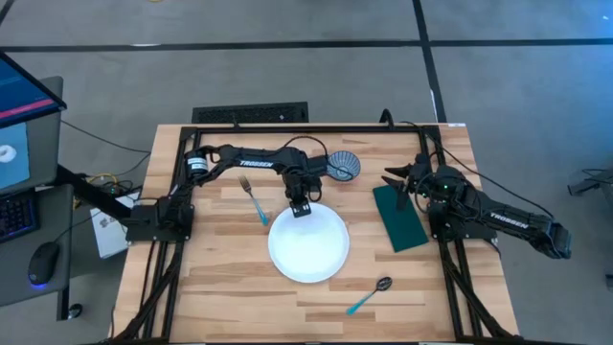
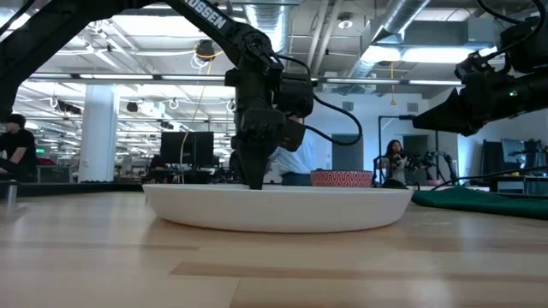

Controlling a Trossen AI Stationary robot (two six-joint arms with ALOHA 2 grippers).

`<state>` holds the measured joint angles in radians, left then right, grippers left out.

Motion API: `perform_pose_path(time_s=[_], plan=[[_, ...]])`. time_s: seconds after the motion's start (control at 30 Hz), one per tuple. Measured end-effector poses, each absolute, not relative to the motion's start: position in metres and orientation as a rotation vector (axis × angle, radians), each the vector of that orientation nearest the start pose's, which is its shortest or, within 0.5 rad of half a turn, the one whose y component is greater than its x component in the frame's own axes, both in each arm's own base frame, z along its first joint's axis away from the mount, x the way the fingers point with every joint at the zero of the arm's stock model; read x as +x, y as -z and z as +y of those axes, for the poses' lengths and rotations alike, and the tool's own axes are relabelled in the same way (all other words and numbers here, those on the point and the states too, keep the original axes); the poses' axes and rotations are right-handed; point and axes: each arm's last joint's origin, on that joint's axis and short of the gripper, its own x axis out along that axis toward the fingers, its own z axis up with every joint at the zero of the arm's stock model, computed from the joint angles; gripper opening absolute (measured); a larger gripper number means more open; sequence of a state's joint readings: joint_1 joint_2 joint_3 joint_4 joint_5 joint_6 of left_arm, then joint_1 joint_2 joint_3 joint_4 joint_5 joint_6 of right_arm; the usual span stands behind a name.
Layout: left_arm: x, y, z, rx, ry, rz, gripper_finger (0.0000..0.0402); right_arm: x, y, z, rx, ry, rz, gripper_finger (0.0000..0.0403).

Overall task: Set table place
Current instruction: Put the blue bowl on the white plate

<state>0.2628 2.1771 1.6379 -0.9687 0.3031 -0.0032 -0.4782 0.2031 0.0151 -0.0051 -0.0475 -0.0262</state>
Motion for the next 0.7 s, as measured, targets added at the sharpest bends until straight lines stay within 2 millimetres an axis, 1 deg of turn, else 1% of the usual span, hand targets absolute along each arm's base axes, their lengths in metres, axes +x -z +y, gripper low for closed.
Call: perform_pose_path(time_s=[0.13,0.27,0.37,0.47,0.57,0.7], plan=[[0.404,-0.162,0.100,-0.419,0.028,1.439,0.0087,0.097,-0.151,-0.049,0.024,0.427,0.193,0.0159],[0.406,-0.190,0.101,-0.367,0.009,1.415,0.0087,0.097,-0.151,-0.049,0.024,0.428,0.193,0.0159],[0.405,-0.217,0.101,-0.344,0.009,1.393,0.0087,0.097,-0.151,-0.049,0.024,0.428,0.193,0.0159],[0.397,-0.250,0.099,-0.291,0.032,1.340,0.0087,0.097,-0.151,-0.049,0.024,0.428,0.192,0.0159],[0.383,-0.288,0.096,-0.204,0.000,1.241,0.0087,0.097,-0.151,-0.049,0.025,0.427,0.193,0.0159],[0.357,-0.334,0.090,-0.077,-0.153,1.101,0.0087,0.097,-0.151,-0.049,0.033,0.427,0.190,0.0159]])
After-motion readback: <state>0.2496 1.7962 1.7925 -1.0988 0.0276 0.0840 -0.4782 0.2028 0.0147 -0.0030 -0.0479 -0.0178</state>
